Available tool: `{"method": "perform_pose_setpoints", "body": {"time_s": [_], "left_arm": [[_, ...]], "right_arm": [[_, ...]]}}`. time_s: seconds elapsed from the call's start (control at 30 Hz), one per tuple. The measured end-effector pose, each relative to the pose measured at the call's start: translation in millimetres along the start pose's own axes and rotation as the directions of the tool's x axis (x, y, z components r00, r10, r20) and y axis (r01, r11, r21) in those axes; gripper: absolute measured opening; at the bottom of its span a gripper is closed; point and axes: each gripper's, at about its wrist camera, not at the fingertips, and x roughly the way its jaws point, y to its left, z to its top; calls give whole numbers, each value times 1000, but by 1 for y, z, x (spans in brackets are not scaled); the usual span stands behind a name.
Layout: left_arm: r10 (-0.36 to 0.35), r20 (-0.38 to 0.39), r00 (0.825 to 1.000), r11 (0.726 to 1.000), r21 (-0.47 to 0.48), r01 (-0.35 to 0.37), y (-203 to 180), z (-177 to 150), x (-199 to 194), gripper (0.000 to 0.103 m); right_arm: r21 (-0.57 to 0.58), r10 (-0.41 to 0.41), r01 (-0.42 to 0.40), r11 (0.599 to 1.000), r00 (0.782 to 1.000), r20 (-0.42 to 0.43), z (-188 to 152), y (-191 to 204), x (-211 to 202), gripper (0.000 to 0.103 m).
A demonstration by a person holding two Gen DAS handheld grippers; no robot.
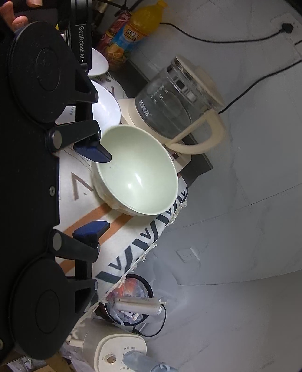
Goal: Organize plates and bowls
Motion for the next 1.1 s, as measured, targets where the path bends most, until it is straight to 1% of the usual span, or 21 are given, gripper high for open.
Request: {"method": "perform_pose_setpoints", "body": {"time_s": [0.3, 0.53, 0.63, 0.7, 0.73, 0.77, 0.83, 0.87, 0.9, 0.97, 1.1], "left_arm": [[5, 0, 1000, 999, -48, -5, -7, 21, 32, 47], [5, -18, 1000, 997, -74, -6, -11, 27, 52, 47], [-7, -17, 1000, 997, -75, 5, -13, 28, 58, 46], [-11, -31, 999, 997, -77, 9, -14, 30, 63, 44], [-16, -33, 999, 997, -81, 14, -15, 30, 64, 42], [-21, -31, 999, 996, -84, 19, -15, 30, 65, 42], [-29, -28, 999, 997, -79, 26, -17, 30, 67, 35], [-39, -38, 998, 996, -78, 36, -17, 29, 69, 27], [-40, -47, 998, 996, -81, 36, -18, 29, 71, 25], [-32, -45, 998, 997, -71, 29, -20, 27, 72, 23], [-59, -60, 997, 996, -76, 54, -18, 26, 69, 22]], "right_arm": [[21, 6, -5, 1000, 999, -50, 18, -15, 42, 56], [40, 22, -19, 999, 995, -94, 23, -22, 67, 56], [40, 33, -29, 999, 993, -111, 24, -21, 76, 55], [43, 38, -33, 999, 992, -123, 24, -21, 81, 50], [48, 45, -39, 998, 990, -131, 24, -20, 83, 44], [52, 50, -43, 998, 989, -137, 24, -20, 85, 41], [44, 46, -40, 998, 987, -151, 23, -19, 90, 40], [38, 43, -37, 999, 986, -159, 22, -18, 92, 38], [35, 40, -34, 999, 985, -166, 21, -17, 94, 37], [35, 39, -34, 999, 985, -169, 19, -17, 96, 31], [37, 48, -43, 998, 984, -169, 19, -19, 93, 30]]}}
